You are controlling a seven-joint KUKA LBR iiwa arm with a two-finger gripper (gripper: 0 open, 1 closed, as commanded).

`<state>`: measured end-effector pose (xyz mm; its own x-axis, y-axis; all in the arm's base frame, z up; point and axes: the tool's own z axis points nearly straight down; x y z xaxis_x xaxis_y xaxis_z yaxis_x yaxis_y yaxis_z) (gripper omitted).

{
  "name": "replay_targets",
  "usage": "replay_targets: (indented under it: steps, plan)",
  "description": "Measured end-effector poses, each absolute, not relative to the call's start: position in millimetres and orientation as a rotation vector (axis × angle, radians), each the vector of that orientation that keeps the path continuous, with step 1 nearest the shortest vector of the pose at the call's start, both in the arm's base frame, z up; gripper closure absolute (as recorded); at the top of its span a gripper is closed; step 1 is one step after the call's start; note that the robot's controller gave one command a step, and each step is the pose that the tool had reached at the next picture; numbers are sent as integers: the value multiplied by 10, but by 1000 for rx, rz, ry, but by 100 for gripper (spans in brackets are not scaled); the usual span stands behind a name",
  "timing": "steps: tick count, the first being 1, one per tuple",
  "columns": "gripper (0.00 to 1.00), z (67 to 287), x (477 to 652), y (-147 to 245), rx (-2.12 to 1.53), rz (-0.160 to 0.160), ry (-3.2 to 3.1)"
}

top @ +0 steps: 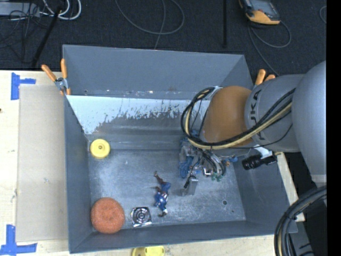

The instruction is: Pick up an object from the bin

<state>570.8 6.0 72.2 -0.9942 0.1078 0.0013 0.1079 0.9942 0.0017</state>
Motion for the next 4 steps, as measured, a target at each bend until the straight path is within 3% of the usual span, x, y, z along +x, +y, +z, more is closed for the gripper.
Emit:
replay_targets:
  steps: [2, 3, 4]
  plan:
    - [0, 790, 5841, -716, 113, 4, -3142]
    - [0, 920, 5655, -626, 87, -1, -3139]
    - [0, 894, 6036, -816, 103, 0, -3141]
